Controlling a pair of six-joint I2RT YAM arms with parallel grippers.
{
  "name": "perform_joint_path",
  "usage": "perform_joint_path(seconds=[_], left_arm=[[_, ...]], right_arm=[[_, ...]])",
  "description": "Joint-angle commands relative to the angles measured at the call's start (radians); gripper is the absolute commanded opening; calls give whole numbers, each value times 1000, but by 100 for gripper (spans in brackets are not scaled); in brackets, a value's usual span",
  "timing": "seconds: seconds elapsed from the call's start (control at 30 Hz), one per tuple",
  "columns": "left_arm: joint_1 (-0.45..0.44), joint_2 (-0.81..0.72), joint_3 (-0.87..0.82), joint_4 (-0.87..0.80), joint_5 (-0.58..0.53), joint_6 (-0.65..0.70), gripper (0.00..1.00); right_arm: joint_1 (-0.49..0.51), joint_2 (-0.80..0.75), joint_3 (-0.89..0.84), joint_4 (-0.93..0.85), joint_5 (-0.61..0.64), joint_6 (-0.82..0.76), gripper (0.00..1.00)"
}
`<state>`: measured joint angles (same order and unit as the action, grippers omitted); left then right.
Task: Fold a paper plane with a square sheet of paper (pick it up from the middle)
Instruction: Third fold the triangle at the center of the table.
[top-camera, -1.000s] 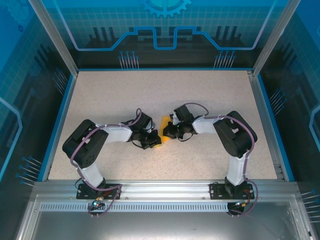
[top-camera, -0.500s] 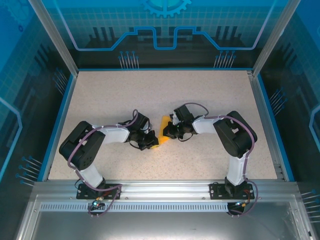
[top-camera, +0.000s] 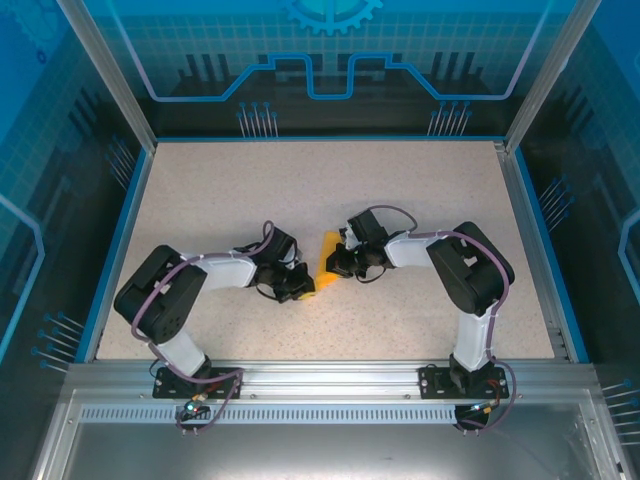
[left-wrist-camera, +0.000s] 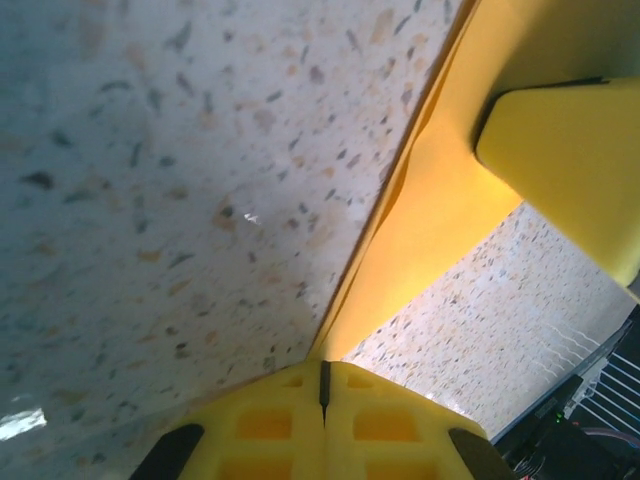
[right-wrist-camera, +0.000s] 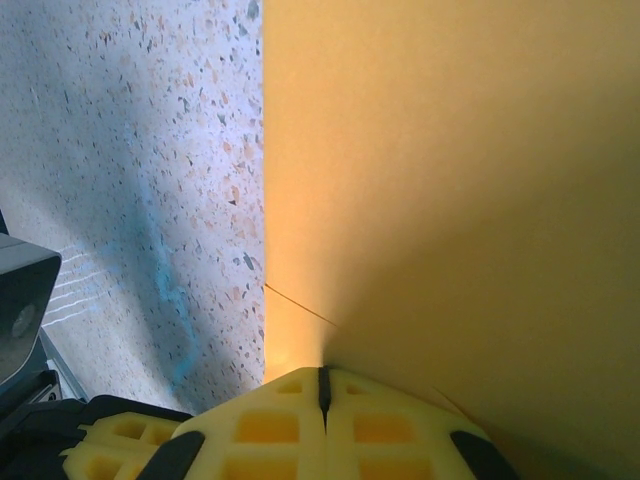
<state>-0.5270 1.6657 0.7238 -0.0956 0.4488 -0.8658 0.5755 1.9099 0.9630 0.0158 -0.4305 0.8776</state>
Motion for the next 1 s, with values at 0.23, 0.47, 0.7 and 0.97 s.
perform_joint_path(seconds=[0.23,0.47,0.7,0.97], left_arm=[[10,-124,18,-161,-37,24,0],[11,-82,127,-169,-58,58,2],[11,55,221,-115,-39,74,0],[10,167,276,-126,-58,97,0]], right_arm=[[-21,38,-19,-114,66,-53,4],[-29,13,-9,-135,24,-132,4],[-39,12,19,-145,-3,-141,4],[-40,8,18,-103,-31,-105,4]])
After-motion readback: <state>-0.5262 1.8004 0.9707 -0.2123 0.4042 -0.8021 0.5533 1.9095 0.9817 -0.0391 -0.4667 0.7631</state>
